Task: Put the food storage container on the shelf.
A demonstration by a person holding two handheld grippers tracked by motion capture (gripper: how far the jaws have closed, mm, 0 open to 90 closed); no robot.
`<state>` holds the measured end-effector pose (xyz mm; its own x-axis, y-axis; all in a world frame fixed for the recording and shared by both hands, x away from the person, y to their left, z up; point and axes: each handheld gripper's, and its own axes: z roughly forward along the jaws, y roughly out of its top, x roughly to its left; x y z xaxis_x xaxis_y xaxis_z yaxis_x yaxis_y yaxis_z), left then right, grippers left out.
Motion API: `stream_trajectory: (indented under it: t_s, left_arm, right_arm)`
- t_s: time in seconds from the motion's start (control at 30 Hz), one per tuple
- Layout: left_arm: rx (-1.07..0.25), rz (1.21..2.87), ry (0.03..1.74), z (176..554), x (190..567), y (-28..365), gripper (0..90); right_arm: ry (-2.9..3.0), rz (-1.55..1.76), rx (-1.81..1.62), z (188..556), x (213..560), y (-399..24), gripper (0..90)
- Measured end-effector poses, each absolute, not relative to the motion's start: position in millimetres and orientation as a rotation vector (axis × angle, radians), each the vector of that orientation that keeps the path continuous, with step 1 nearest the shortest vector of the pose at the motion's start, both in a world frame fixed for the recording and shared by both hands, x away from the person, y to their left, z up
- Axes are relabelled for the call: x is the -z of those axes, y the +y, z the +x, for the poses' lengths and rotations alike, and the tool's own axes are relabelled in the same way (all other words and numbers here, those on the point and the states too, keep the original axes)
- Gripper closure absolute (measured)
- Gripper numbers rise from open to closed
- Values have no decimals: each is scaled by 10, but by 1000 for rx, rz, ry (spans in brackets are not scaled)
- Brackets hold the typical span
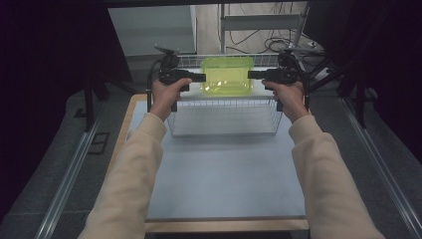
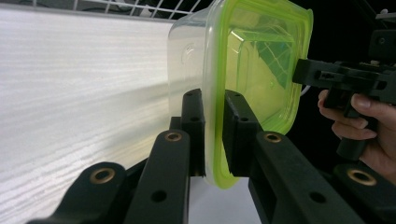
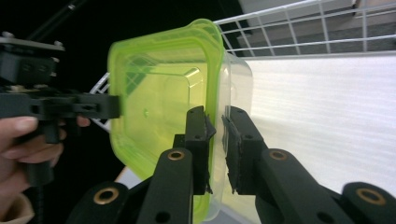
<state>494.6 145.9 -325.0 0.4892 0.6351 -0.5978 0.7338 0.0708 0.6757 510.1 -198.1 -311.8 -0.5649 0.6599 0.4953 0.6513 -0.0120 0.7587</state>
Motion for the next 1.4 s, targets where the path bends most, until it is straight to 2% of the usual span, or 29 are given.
stream_trajectory:
  t_s: [0.13,0.2,0.27,0.4,0.53,0.57,0.6,0.7,0.77,1.07,1.4]
  left_arm:
    - [113,1612,1211,4994,3270,1462,785]
    - [102,1626,1225,5024,3303,1461,688]
    - [109,1601,1217,5046,3346,1487,698]
    - [124,1575,1211,5079,3401,1497,649]
    - [108,1556,1207,5077,3407,1510,459]
    - [103,1548,1207,5067,3401,1519,372]
    - [100,1545,1204,5054,3395,1529,372]
    - [72,1530,1191,4961,3343,1571,265]
    - [67,1525,1177,4886,3305,1597,256]
    - [-14,1591,1090,4252,3263,1678,228]
    - [-77,1652,982,3357,3644,1748,223]
  right_arm:
    - [2190,1432,-1653,5143,3129,-1949,770]
    - [2187,1426,-1608,5155,3133,-1935,727]
    - [2189,1424,-1559,5171,3155,-1927,659]
    - [2171,1441,-1577,5199,3211,-1943,598]
    - [2169,1415,-1539,5168,3209,-1926,459]
    - [2150,1413,-1541,5143,3187,-1947,420]
    - [2150,1413,-1541,5143,3187,-1947,420]
    - [2109,1370,-1594,5025,3113,-2035,363]
    - [2111,1360,-1597,5008,3104,-2046,356]
    - [2178,1143,-1588,4502,3091,-2159,286]
    - [2270,950,-1560,3772,3540,-2230,247]
